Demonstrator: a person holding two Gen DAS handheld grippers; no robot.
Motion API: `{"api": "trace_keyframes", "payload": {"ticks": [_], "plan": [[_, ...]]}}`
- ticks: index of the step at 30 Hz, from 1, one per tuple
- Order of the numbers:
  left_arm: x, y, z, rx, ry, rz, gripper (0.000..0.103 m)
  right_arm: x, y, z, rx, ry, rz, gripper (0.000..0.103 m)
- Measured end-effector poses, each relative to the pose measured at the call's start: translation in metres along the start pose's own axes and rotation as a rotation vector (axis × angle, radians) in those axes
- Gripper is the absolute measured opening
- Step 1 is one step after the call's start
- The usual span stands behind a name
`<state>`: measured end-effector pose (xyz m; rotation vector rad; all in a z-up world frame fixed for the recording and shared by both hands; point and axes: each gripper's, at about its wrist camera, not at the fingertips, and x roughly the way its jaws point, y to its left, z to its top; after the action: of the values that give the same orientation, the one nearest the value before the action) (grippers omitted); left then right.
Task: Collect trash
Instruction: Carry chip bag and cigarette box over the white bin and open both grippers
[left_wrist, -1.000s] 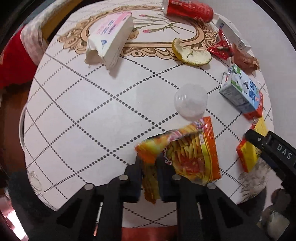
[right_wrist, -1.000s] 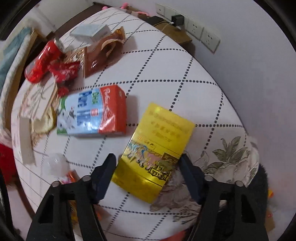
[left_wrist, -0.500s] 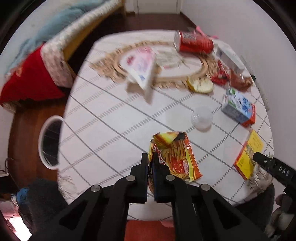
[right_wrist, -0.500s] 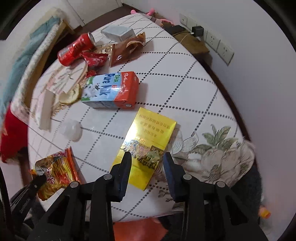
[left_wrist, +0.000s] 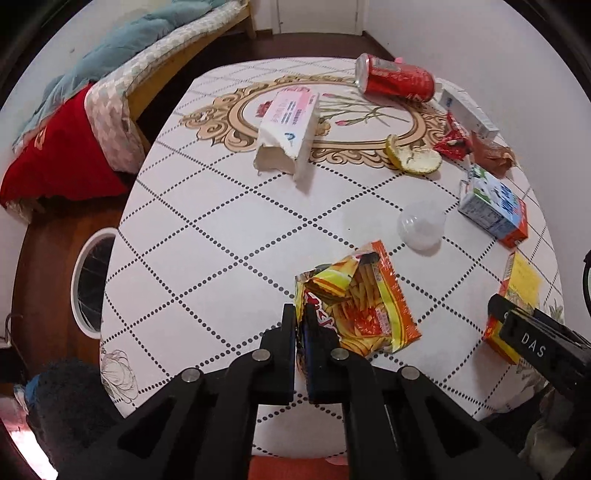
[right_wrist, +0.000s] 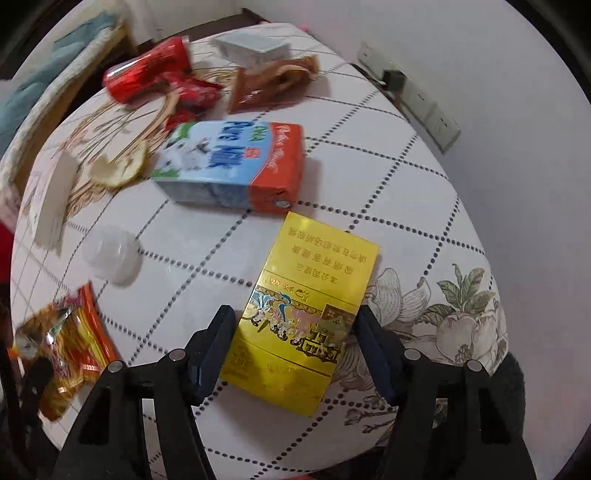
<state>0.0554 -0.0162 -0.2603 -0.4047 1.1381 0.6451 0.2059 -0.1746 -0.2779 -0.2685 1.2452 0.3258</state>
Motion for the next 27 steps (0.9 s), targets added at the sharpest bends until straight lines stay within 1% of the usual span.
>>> {"api": "trace_keyframes", "payload": {"ticks": [2, 7, 11, 13, 15, 16, 17, 18, 19, 20, 21, 22, 23, 24, 25, 27], "plan": [[-0.01, 0.002, -0.001, 0.011, -0.023, -0.007, 0.001, -0.004, -0.001, -0.009, -0.013, -0.004, 0.023, 0.066], [-0.052, 0.021, 0.004, 0.012, -0.114, -0.029, 0.001, -0.036, -0.001, -0.033, -0.033, -0.078, 0.095, 0.066], [-0.092, 0.05, 0.015, -0.001, -0.197, -0.022, 0.001, -0.078, 0.015, -0.05, -0.102, -0.149, 0.158, 0.066], [-0.109, 0.07, 0.019, -0.018, -0.234, -0.012, 0.001, -0.096, 0.023, -0.049, -0.139, -0.174, 0.187, 0.066], [-0.127, 0.096, 0.023, -0.049, -0.272, 0.005, 0.001, -0.118, 0.031, -0.047, -0.162, -0.189, 0.243, 0.066], [-0.132, 0.105, 0.025, -0.06, -0.282, 0.013, 0.001, -0.125, 0.042, -0.042, -0.171, -0.191, 0.268, 0.066], [-0.138, 0.12, 0.026, -0.076, -0.298, 0.03, 0.001, -0.129, 0.053, -0.03, -0.182, -0.191, 0.288, 0.066], [-0.144, 0.135, 0.028, -0.091, -0.313, 0.051, 0.001, -0.14, 0.069, -0.029, -0.201, -0.196, 0.326, 0.066], [-0.148, 0.146, 0.028, -0.103, -0.32, 0.065, 0.001, -0.145, 0.084, -0.025, -0.223, -0.199, 0.349, 0.066], [-0.152, 0.166, 0.029, -0.129, -0.329, 0.087, 0.001, -0.151, 0.099, -0.023, -0.248, -0.204, 0.367, 0.066], [-0.154, 0.181, 0.029, -0.144, -0.33, 0.107, 0.001, -0.16, 0.122, -0.023, -0.287, -0.212, 0.398, 0.066], [-0.155, 0.192, 0.028, -0.157, -0.331, 0.123, 0.001, -0.167, 0.137, -0.021, -0.315, -0.213, 0.417, 0.066], [-0.155, 0.214, 0.027, -0.187, -0.329, 0.146, 0.001, -0.171, 0.152, -0.021, -0.344, -0.217, 0.431, 0.066], [-0.154, 0.224, 0.026, -0.199, -0.324, 0.158, 0.001, -0.176, 0.178, -0.023, -0.387, -0.219, 0.458, 0.066], [-0.151, 0.241, 0.024, -0.221, -0.315, 0.178, 0.001, -0.179, 0.197, -0.024, -0.414, -0.213, 0.48, 0.066], [-0.138, 0.277, 0.021, -0.267, -0.282, 0.208, 0.001, -0.179, 0.246, -0.028, -0.475, -0.186, 0.524, 0.066]]}}
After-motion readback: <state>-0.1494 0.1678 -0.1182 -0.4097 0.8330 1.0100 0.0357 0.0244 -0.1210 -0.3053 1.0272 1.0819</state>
